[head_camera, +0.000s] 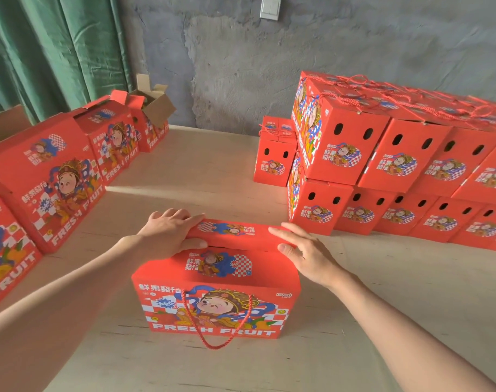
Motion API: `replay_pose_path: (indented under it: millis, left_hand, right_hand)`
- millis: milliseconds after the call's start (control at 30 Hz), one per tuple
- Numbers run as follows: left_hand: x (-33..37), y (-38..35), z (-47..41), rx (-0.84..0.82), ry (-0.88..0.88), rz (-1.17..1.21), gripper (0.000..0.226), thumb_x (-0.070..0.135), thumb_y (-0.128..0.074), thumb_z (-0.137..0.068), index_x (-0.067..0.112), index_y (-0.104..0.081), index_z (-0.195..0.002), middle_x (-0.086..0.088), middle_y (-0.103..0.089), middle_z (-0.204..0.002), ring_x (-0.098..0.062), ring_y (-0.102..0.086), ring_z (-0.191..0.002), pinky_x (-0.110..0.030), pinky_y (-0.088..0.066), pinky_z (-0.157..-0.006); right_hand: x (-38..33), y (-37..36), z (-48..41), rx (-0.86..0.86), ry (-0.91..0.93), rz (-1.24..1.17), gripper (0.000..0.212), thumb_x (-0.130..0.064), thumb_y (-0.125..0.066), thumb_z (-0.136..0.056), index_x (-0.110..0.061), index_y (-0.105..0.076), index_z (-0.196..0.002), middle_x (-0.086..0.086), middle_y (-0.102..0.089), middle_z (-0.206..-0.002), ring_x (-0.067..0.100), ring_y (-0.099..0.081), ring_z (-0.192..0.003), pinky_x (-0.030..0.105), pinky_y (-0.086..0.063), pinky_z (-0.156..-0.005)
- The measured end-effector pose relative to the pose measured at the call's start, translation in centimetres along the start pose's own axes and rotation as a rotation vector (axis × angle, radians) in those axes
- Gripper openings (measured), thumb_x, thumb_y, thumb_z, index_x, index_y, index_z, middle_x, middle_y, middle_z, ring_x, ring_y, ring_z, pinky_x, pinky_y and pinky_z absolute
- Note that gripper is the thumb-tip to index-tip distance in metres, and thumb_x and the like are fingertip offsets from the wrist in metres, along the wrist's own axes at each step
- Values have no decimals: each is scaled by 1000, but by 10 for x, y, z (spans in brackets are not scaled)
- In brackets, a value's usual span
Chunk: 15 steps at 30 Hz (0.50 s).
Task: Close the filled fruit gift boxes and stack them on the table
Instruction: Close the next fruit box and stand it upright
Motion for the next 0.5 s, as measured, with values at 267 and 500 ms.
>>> replay_pose_path:
  millis: [267,500]
  left_hand:
    - [-4,2,-1,-59,-95,16,81,76,-16,-73,43,-12,-147,5,-38,-138,-20,-34,-126,-41,-35,-102]
    - [-3,0,6,-21,-32,97,71,70,3,-78,50,-9,-145,8,-33,-139,-17,-25,-136,-46,-11,-115]
  right_hand:
    - [-6,0,2,40,26,-52,38,-31,-50,-96,-49,-40,-128,-3,-35,-150,16,-37,-136,37,-38,-107]
    - [-3,0,3,10,16,-64,38,-31,-50,-96,-53,-41,-125,-8,-31,-152,11,-31,-138,28,-31,-108]
Point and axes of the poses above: each hand's wrist, its own z-axis away from the middle knuckle, its own y-axis out of the back of the hand, x = y × z, the point moved 7 cm from there along -z, towards the middle knuckle
